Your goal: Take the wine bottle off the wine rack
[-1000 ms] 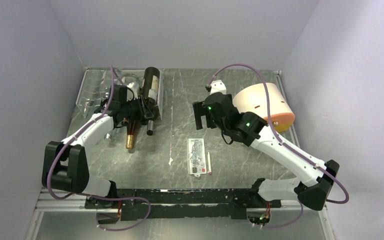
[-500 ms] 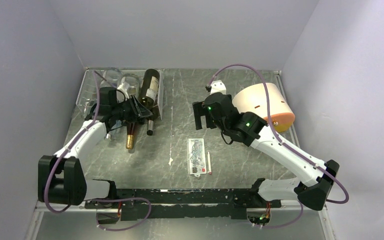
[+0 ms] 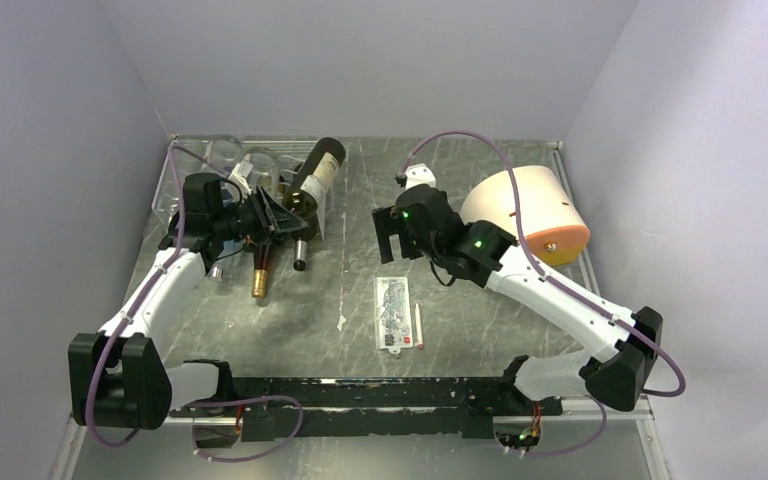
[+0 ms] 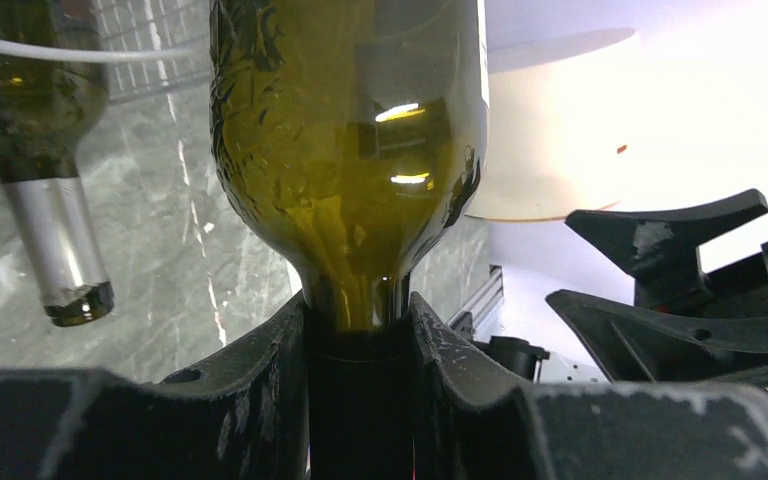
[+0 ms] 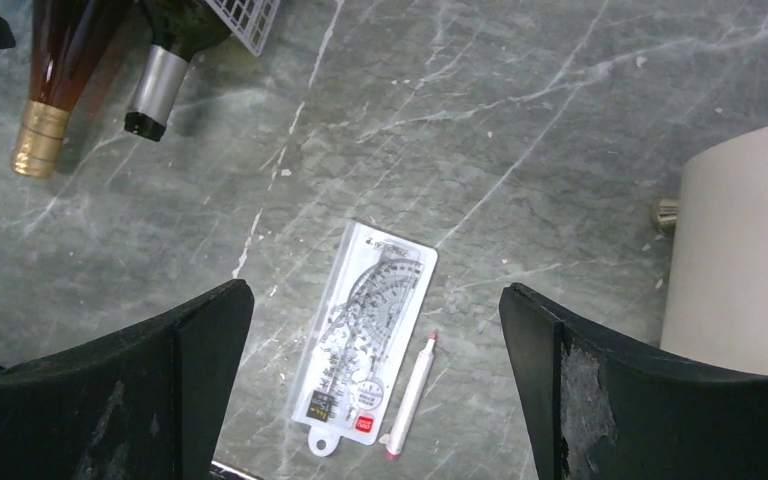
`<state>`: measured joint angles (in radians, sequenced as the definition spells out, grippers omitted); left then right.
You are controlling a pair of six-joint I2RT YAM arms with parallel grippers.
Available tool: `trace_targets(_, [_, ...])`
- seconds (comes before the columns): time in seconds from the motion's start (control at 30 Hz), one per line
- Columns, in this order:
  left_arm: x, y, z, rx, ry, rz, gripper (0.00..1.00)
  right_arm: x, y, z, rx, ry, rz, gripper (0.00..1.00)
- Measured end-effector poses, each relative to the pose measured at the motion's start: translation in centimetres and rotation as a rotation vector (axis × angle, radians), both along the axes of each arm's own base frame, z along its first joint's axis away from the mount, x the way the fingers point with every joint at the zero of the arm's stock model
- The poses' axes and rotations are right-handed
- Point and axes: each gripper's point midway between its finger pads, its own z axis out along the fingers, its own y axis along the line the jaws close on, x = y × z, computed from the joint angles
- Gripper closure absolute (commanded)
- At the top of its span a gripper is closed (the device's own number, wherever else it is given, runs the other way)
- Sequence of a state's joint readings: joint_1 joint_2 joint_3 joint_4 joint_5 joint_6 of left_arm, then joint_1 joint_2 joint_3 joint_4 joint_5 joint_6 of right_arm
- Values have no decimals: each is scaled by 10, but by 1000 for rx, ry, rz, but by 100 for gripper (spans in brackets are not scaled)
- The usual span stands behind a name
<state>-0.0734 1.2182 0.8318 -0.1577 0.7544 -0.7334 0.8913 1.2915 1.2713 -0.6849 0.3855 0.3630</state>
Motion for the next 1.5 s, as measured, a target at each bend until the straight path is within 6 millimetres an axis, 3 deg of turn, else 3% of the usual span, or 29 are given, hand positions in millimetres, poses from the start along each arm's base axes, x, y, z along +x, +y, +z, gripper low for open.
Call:
trace_targets(0.3, [-22,-1,7,-1,22,-29,93,-6,25,2,32,1,164,0])
trace_targets(0.5, [-48,0,-2,36,69,-74,93,-13,64,2,88,-54,389,0])
trace_targets(0.67, [-73,-9,-13,75,98,-135,93,-24,100,-15,98,-117,570,0])
trace_targets(0.8, [-99,-17,-40,139,205,-172,93,-49,122,-43,90,-190,759,0])
trace_targets(0.93, [-122,-20,-61,207,289,-199,93,-64,127,-65,75,-250,897,0])
trace_targets(1.1, [-135,-20,-74,277,330,-217,93,-66,133,-73,42,-375,1014,2])
trace_targets(1.3, [-135,-20,-75,305,320,-239,93,-62,146,-78,-8,-532,1120,3])
trace_targets(1.5, [-139,-19,-74,321,324,-256,85,-61,159,-94,-89,-626,1227,3])
